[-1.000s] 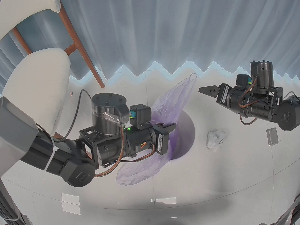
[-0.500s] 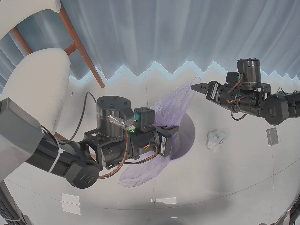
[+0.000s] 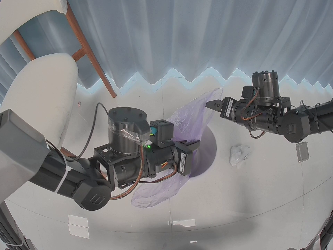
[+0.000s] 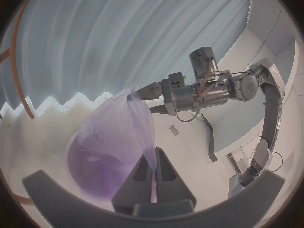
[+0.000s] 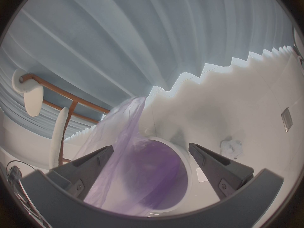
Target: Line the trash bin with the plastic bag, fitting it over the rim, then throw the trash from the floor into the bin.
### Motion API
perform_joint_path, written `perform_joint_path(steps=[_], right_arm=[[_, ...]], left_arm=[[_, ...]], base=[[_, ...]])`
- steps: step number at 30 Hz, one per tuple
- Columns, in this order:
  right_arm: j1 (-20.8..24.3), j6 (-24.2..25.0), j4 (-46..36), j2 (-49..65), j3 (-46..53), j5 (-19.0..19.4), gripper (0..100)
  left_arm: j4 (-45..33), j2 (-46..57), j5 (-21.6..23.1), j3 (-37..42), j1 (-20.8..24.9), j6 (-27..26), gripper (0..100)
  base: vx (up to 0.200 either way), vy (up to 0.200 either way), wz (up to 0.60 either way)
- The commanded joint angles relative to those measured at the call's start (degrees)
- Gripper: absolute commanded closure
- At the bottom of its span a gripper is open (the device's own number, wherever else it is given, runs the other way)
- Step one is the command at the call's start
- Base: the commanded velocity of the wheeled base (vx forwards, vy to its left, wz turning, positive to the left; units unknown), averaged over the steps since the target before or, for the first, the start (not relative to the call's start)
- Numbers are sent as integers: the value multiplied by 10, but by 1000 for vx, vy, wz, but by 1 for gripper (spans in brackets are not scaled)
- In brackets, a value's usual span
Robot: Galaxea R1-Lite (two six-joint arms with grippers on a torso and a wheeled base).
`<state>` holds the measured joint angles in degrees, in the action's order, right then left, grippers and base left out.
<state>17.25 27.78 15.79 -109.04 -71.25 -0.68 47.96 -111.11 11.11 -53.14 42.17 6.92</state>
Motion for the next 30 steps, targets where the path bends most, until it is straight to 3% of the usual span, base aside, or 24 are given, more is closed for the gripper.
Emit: perform_joint_path(steps=[1, 13, 21, 22, 26, 30], right_arm=[[5, 0, 1, -10, -3, -10, 100], [5, 8, 4, -15, -2, -18, 100], [-13, -17, 58, -20, -6, -14, 100], [-16, -32, 60, -20, -6, -13, 100], [-39, -74, 61, -8, -2, 18, 100], [-49, -74, 59, 9, 2, 29, 100]], left_arm=[[-1, 1, 1, 0, 5, 0, 100], [-7, 2, 3, 1, 5, 1, 100], [-6, -24, 8, -19, 6, -5, 100], [-6, -29, 18, -34, 9, -6, 0], [-9, -24, 16, -46, 15, -2, 0], [-19, 36, 14, -8, 12, -3, 0]], base=[[0, 0, 0], [0, 0, 0], [0, 0, 0], [0, 0, 0], [0, 0, 0], [0, 0, 0]])
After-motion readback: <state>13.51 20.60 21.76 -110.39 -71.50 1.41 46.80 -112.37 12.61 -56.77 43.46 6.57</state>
